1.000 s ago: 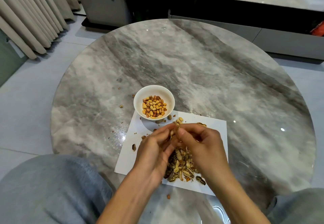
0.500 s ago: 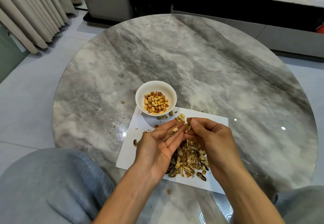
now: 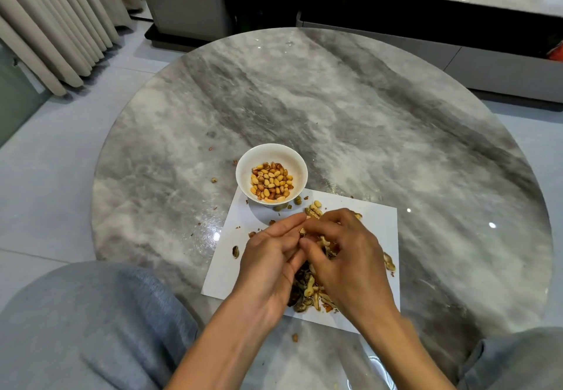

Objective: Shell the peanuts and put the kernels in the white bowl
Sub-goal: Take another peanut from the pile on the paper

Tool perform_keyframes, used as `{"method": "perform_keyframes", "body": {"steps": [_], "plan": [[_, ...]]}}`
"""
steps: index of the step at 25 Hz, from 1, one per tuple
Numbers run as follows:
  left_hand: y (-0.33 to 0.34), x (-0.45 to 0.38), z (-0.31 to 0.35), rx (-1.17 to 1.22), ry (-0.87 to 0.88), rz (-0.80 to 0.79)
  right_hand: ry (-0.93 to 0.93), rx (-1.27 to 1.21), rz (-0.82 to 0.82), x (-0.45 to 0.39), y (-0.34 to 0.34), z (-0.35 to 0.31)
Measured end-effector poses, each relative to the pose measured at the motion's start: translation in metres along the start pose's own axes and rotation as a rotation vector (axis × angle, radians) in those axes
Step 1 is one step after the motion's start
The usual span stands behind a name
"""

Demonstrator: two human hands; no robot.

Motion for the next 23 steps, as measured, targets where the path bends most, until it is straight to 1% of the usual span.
{"method": "perform_keyframes", "body": {"steps": [3,6,8,10,13,15,17,20,21,22,23], "plan": [[0.001,0.002,0.0,-0.102,0.055,0.025,0.021,0.019,0.045,-0.001,-0.002,0.005],[0.003,0.006,0.001,-0.276,0.138,0.061,0.095,-0.11,0.038,-0.004,-0.007,0.012],[0.004,0.008,0.001,-0.418,0.189,0.078,0.066,-0.1,0.033,-0.005,-0.009,0.01],[0.005,0.01,0.001,-0.509,0.227,0.093,-0.016,-0.033,0.052,-0.005,-0.012,0.005],[0.007,0.012,0.003,-0.488,0.228,0.086,-0.135,0.031,0.062,-0.004,-0.011,0.0],[0.009,0.014,0.004,-0.473,0.223,0.07,-0.183,0.108,0.056,-0.004,-0.01,0.0],[0.009,0.014,0.004,-0.448,0.215,0.056,-0.197,0.163,0.06,-0.004,-0.006,0.001],[0.009,0.011,0.002,-0.339,0.16,0.007,-0.213,0.187,0.095,-0.003,-0.004,0.003],[0.01,0.011,0.002,-0.308,0.139,-0.013,-0.207,0.187,0.1,-0.003,-0.005,0.003],[0.01,0.01,0.001,-0.282,0.122,-0.03,-0.156,0.15,0.115,-0.003,-0.007,0.003],[0.01,0.009,0.002,-0.262,0.11,-0.038,-0.034,0.038,0.151,-0.003,-0.01,0.008]]}}
Point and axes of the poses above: each hand's wrist, its own x-axis away from the middle knuckle, its own y-axis out of the palm, z = x × y, the point moved 6 cm from there along -x, towards the middle knuckle, and after that the axes turned 14 degrees about -y, right-handed, at the moved point
